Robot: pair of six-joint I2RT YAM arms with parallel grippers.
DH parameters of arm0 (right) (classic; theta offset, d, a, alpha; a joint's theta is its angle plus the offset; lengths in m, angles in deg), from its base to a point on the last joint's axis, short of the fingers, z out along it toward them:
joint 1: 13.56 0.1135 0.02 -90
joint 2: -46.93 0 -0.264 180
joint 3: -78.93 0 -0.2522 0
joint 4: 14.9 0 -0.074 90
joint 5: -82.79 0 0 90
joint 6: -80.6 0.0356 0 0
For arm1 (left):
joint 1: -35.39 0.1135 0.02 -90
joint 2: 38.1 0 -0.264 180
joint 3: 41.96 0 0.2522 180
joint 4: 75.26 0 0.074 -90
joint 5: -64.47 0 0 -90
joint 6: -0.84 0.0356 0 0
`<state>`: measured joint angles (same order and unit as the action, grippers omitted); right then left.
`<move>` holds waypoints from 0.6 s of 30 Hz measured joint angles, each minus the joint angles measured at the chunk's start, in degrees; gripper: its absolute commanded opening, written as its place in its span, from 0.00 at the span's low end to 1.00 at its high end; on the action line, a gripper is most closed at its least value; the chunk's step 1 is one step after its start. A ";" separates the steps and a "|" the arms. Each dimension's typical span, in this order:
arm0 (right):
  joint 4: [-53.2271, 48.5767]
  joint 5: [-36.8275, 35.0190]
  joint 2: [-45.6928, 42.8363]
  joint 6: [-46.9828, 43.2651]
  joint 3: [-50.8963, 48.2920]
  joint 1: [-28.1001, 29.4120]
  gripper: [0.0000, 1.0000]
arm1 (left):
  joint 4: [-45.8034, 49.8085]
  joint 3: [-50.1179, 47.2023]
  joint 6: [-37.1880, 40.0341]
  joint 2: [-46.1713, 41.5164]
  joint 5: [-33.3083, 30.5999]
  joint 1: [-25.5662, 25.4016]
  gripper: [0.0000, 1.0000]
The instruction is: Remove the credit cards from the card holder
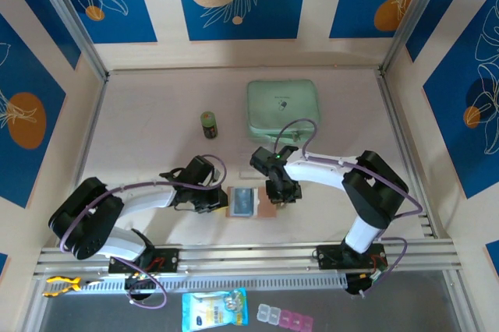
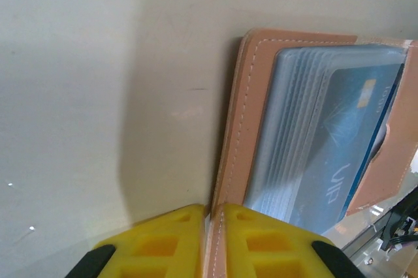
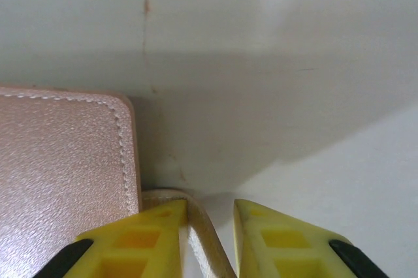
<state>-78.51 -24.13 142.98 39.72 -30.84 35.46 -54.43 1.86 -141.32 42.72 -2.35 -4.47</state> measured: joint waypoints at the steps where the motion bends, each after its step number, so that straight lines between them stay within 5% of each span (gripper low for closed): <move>1: -0.35 -0.35 0.15 0.02 0.07 0.09 0.26 | -0.24 0.00 0.00 0.07 0.20 0.00 0.14; 18: -7.69 -3.74 -3.96 0.44 3.78 1.81 0.38 | 0.26 0.35 0.00 -1.73 0.35 -0.02 0.14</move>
<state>-86.20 -27.87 139.03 40.16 -27.06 37.27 -54.17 2.21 -141.32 40.99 -2.00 -4.49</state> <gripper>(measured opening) 0.376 0.145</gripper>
